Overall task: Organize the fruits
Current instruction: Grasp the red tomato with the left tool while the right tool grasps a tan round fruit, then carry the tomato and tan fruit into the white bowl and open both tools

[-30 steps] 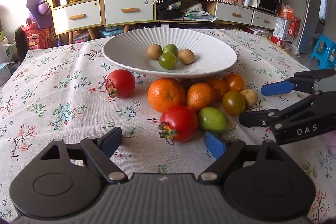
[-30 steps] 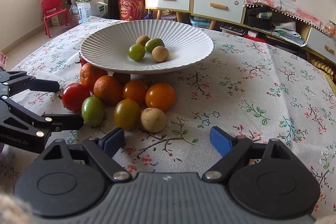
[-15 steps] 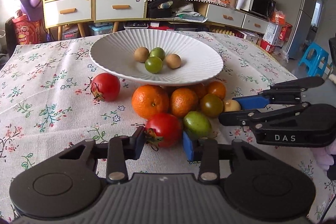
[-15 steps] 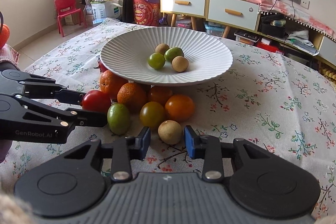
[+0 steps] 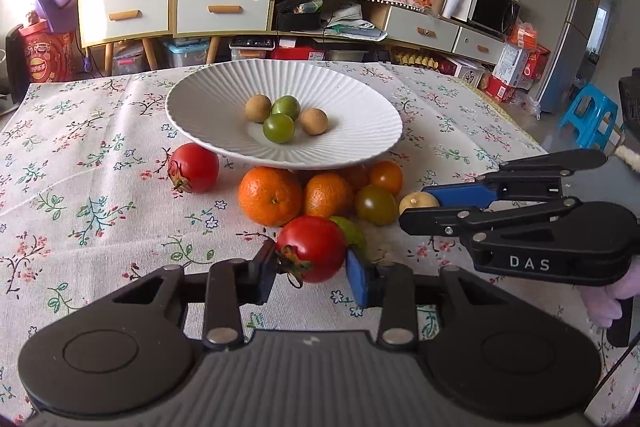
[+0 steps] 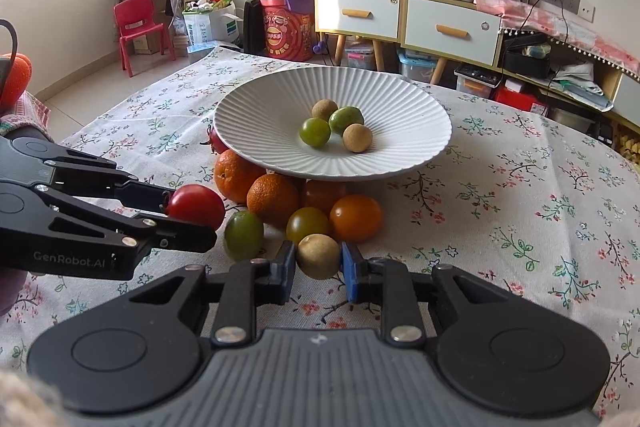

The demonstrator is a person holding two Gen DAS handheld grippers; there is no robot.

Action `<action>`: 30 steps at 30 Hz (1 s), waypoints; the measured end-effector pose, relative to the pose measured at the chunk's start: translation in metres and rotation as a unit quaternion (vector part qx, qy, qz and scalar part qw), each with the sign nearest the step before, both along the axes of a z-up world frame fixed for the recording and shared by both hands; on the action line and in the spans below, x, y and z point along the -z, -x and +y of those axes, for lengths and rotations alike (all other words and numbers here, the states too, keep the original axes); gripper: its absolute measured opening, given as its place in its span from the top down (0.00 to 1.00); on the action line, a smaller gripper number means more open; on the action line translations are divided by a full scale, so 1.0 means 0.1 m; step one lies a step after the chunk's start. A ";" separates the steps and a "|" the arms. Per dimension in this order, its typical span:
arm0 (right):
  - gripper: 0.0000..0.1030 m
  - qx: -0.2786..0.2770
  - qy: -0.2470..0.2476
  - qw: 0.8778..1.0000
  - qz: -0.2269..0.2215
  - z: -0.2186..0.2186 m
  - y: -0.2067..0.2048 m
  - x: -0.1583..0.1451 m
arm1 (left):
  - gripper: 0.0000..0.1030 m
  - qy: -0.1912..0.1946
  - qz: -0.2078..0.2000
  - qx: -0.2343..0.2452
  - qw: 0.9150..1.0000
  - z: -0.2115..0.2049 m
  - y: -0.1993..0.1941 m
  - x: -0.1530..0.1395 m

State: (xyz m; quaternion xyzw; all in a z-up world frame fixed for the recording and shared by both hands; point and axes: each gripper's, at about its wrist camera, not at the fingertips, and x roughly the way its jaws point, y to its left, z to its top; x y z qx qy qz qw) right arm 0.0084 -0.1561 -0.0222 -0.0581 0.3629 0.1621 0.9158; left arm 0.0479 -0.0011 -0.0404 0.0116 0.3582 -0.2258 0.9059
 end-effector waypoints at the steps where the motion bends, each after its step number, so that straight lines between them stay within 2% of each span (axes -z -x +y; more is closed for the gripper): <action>1: 0.78 0.000 -0.002 1.000 0.000 0.00 0.01 -0.01 | 0.70 0.001 0.000 0.000 1.000 0.00 0.01 -0.02; 15: 0.78 0.020 -0.027 0.999 -0.023 -0.01 -0.11 -0.24 | 0.70 0.028 -0.022 -0.014 0.999 -0.04 -0.01 -0.25; 22: 0.78 0.035 -0.039 0.999 -0.012 -0.07 -0.23 -0.24 | 0.70 0.036 -0.016 -0.024 0.999 -0.10 -0.19 -0.29; 30: 0.78 0.036 -0.043 0.998 -0.006 -0.10 -0.44 -0.21 | 0.70 0.007 -0.029 -0.028 0.999 -0.14 -0.47 -0.37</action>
